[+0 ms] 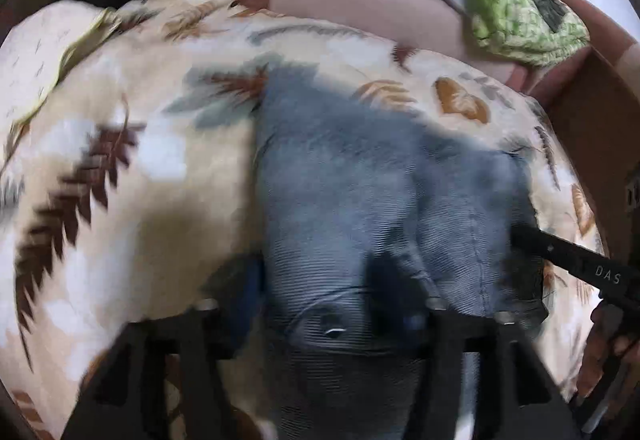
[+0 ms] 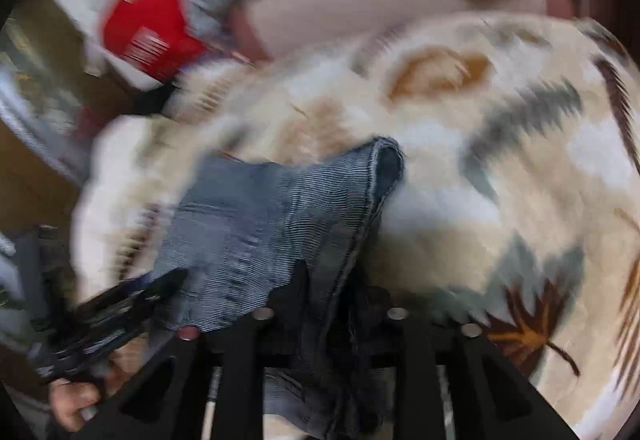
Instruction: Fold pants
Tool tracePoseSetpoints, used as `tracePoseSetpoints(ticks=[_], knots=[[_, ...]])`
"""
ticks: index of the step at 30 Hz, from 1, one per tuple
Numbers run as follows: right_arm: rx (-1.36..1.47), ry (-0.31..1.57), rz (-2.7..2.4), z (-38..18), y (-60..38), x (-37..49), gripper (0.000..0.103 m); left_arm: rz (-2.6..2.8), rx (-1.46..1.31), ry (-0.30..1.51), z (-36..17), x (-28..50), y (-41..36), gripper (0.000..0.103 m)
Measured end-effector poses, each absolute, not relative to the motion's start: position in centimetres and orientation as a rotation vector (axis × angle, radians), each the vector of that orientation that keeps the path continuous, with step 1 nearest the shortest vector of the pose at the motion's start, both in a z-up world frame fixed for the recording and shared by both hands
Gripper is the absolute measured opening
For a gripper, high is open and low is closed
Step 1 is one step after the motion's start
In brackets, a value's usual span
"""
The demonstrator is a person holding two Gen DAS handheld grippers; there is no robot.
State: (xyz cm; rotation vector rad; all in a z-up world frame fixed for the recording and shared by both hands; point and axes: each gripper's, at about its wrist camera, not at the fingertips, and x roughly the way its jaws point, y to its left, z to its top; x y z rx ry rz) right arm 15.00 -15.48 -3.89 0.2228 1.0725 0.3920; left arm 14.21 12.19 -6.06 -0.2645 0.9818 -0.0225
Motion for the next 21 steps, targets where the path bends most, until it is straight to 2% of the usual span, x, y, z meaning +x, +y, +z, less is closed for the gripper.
tracePoseSetpoints(ticks=[2, 3, 4, 6, 8, 10, 11, 13, 14, 16, 21], knots=[[0.248, 1.086, 0.362, -4.4, -16.4, 14.5, 0.043, 0.005, -0.281, 0.953, -5.3, 13.0, 12.8, 0.078], [0.269, 1.063, 0.363, -3.7, -17.0, 13.7, 0.052, 0.015, -0.29, 0.938, -4.5, 11.9, 13.1, 0.079], [0.283, 1.034, 0.355, -2.9, -17.6, 12.9, 0.053, 0.03, -0.291, 0.92, -3.8, 11.0, 13.1, 0.079], [0.317, 0.955, 0.383, -0.8, -18.2, 10.6, 0.057, 0.067, -0.255, 0.871, -2.7, 8.7, 12.6, 0.087], [0.289, 0.887, 0.406, 0.6, -17.7, 8.6, 0.064, 0.094, -0.213, 0.848, -2.6, 7.5, 11.8, 0.089], [0.193, 0.869, 0.426, 0.3, -16.0, 7.6, 0.076, 0.117, -0.151, 0.905, -4.1, 8.3, 10.8, 0.09], [0.14, 0.894, 0.42, -0.7, -15.2, 7.6, 0.077, 0.12, -0.147, 0.933, -5.0, 8.6, 10.6, 0.09], [0.063, 1.072, 0.349, -4.8, -14.0, 9.1, 0.077, 0.124, -0.168, 0.931, -5.1, 8.8, 10.7, 0.09], [0.12, 1.143, 0.34, -6.7, -14.4, 9.6, 0.077, 0.125, -0.167, 0.942, -4.8, 8.8, 10.7, 0.09], [0.181, 1.095, 0.321, -5.9, -15.5, 9.0, 0.077, 0.108, -0.172, 0.932, -3.8, 8.2, 10.8, 0.09], [0.073, 0.933, 0.328, -1.4, -15.6, 5.7, 0.079, 0.114, -0.153, 0.901, -2.6, 6.4, 10.2, 0.09]])
